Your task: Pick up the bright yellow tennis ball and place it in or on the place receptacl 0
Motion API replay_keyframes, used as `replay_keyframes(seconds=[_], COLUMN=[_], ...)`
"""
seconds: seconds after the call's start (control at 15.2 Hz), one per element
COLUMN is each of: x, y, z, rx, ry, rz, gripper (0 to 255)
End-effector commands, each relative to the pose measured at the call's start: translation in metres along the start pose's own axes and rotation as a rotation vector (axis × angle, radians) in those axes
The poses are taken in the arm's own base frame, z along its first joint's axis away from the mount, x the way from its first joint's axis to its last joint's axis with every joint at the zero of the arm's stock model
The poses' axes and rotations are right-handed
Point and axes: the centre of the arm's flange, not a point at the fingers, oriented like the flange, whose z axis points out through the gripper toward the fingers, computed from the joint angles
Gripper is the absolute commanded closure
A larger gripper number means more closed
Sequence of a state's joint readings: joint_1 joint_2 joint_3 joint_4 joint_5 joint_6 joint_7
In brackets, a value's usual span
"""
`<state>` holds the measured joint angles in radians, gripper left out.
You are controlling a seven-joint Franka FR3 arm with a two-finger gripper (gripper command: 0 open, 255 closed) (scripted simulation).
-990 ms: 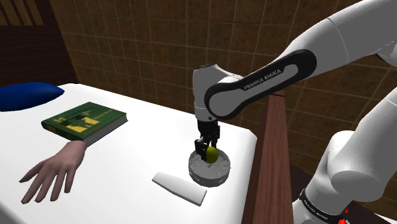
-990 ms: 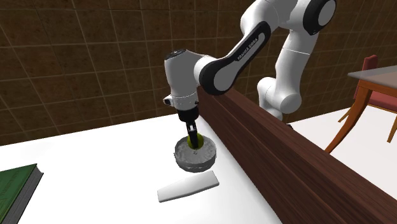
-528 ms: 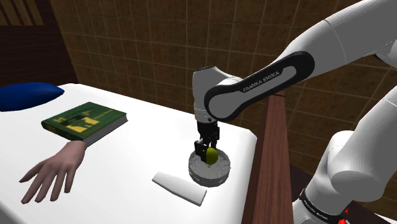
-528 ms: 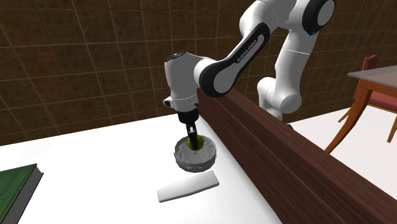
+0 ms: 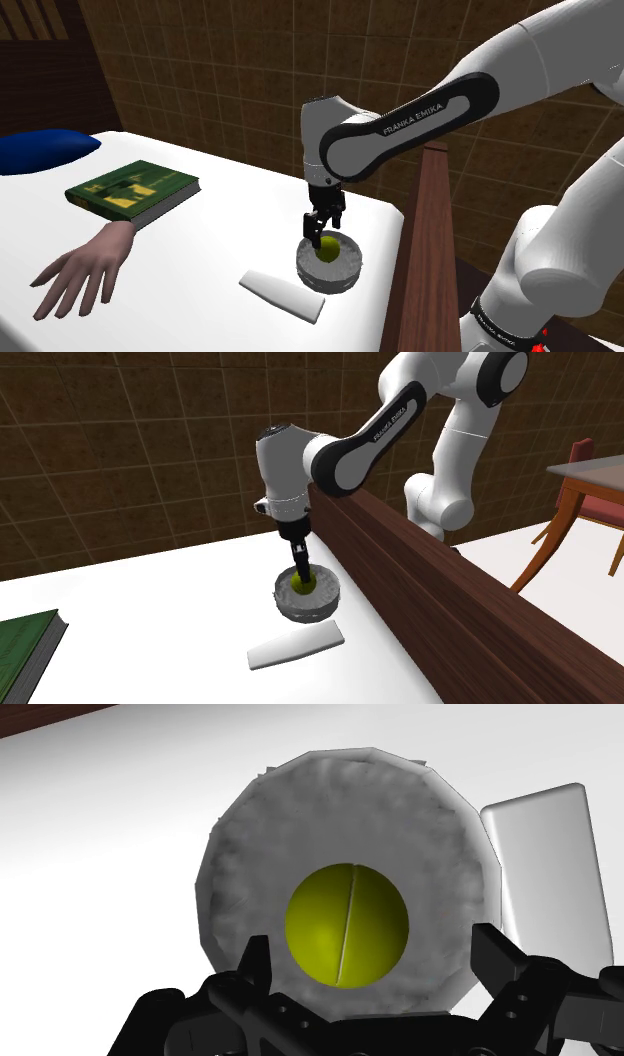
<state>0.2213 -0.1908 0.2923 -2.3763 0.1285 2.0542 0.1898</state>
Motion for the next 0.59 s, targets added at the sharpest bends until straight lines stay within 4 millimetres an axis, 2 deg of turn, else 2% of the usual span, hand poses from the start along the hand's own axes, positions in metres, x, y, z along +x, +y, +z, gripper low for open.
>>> replay_keyframes(seconds=[0.0, 0.07, 0.53], x=[-0.001, -0.001, -0.001], y=[0.002, 0.002, 0.002], z=[-0.022, -0.032, -0.032], rx=[0.0, 0.0, 0.0], ry=[-0.001, -0.001, -0.001], rz=[0.0, 0.0, 0.0], gripper=[0, 0, 0])
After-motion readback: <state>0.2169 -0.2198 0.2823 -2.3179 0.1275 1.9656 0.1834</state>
